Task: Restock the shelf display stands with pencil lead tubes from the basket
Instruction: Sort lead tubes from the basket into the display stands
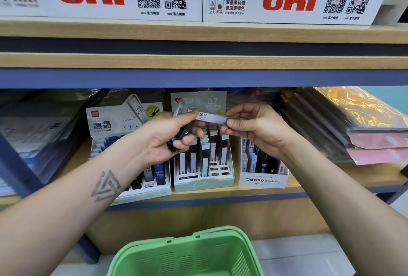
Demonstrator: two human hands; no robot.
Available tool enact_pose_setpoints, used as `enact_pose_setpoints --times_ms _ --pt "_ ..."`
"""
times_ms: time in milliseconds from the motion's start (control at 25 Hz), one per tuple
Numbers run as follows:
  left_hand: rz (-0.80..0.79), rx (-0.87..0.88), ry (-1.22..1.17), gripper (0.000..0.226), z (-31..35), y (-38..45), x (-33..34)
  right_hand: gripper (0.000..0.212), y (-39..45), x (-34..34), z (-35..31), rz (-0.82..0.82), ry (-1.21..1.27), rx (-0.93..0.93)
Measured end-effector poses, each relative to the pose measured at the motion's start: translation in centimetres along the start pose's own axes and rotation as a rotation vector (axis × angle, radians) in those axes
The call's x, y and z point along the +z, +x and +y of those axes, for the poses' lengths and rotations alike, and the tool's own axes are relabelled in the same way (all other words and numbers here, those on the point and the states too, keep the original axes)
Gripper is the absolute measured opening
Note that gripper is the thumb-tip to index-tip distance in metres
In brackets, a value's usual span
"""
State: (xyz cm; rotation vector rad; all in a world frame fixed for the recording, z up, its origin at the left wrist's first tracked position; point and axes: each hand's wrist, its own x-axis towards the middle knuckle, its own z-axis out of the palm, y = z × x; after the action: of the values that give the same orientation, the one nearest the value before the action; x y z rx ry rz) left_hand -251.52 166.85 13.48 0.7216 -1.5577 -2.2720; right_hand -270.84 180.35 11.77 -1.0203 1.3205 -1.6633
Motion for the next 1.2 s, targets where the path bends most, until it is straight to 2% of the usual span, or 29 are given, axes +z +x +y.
enact_pose_setpoints --times_ms 80,200,280,400,520,640,760,880,1200 --pt "0.079 0.069 0.009 0.017 0.2 -0.3 -0.5 0.03 -0.2 0.9 0.2 -0.047 -0.061 0.001" --pt "0.144 0.163 0.03 0.016 0.8 -1.2 -1.3 0.032 -0.3 2.8 0.6 -0.062 -0.182 -0.034" --pt "0.164 0.215 0.175 0.016 1.4 -2.1 -2.1 0.029 -0.4 4.3 0.6 -0.116 -0.194 -0.022" --pt "0.145 0.22 0.425 0.019 2.2 -3.6 -3.3 0.025 -0.2 7.0 0.3 -0.163 -0.4 -0.064" --pt "0.129 0.19 0.487 0.021 2.5 -4.4 -3.8 0.043 0.4 10.1 0.3 -0.188 -0.55 -0.143" --pt "0.198 0.193 0.44 0.022 2.8 -5.0 -5.1 0.059 1.1 12.5 0.9 -0.176 -0.661 -0.207" --pt "0.272 0.168 0.397 0.02 3.0 -5.7 -7.2 0.04 1.7 14.4 2.0 -0.143 -0.676 -0.262" --pt "0.272 0.123 0.397 0.017 2.3 -6.3 -8.9 0.022 2.1 16.0 3.8 -0.076 -0.68 -0.268" --pt "0.292 -0.002 0.405 0.016 0.7 -6.8 -11.5 0.02 2.6 16.6 7.1 -0.072 -0.957 -0.272"
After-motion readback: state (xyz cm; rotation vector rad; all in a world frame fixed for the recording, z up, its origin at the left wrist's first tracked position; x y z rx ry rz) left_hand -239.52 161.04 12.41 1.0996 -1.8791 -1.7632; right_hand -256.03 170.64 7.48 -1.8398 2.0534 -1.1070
